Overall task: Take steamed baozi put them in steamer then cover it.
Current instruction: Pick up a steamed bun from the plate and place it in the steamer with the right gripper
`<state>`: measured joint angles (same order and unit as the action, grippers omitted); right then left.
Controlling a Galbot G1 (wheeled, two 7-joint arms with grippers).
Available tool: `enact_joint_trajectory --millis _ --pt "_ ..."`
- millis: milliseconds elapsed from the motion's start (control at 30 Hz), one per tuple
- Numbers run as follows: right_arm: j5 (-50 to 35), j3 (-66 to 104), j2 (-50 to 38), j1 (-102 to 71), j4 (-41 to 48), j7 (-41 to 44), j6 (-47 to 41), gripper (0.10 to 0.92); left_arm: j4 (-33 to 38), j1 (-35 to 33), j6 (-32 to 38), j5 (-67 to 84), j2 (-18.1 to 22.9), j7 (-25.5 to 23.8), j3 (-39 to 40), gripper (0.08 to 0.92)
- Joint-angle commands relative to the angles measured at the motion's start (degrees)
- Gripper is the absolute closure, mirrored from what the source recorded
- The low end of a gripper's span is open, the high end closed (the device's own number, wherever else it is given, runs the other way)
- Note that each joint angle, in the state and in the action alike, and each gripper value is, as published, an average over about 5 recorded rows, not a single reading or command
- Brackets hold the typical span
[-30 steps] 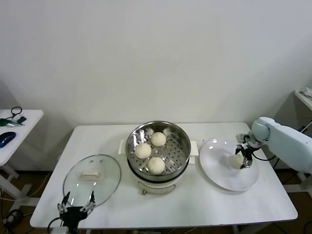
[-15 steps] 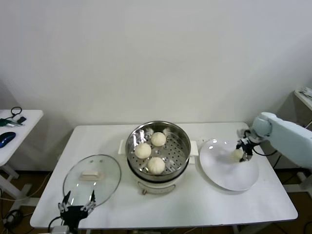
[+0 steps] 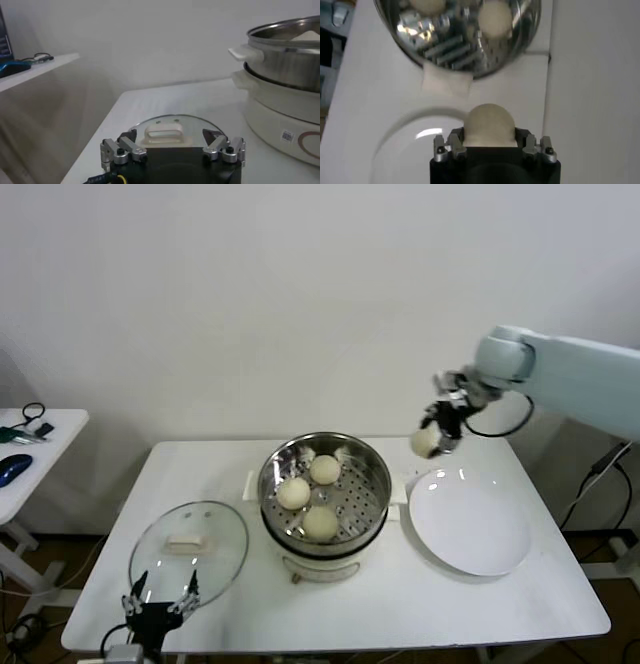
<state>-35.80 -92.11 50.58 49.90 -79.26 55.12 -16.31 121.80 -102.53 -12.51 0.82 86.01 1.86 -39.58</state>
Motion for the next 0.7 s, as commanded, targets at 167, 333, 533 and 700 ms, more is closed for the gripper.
enact_joint_trajectory --millis 167,333,533,700 --pt "-10.6 -2.6 9.2 -0.9 -11.5 -11.9 -11.8 0.364 0.3 -0.5 0.0 0.1 -0.2 0.0 -0.4 0.177" --pt "-7.8 -1.6 9.7 -6.1 -9.0 -13.2 -13.0 0.361 0.2 -0.4 0.0 0.1 -0.2 0.0 -0.3 0.177" --pt "-4.5 -1.0 9.4 -9.8 -7.8 -13.8 -13.4 0.361 -0.1 -0.3 -0.1 0.1 -0.1 0.0 -0.3 0.177" --pt "-3.0 0.6 9.7 -12.6 -5.8 -14.4 -13.6 0.361 -0.2 -0.2 0.2 0.1 -0.1 -0.1 -0.2 0.177"
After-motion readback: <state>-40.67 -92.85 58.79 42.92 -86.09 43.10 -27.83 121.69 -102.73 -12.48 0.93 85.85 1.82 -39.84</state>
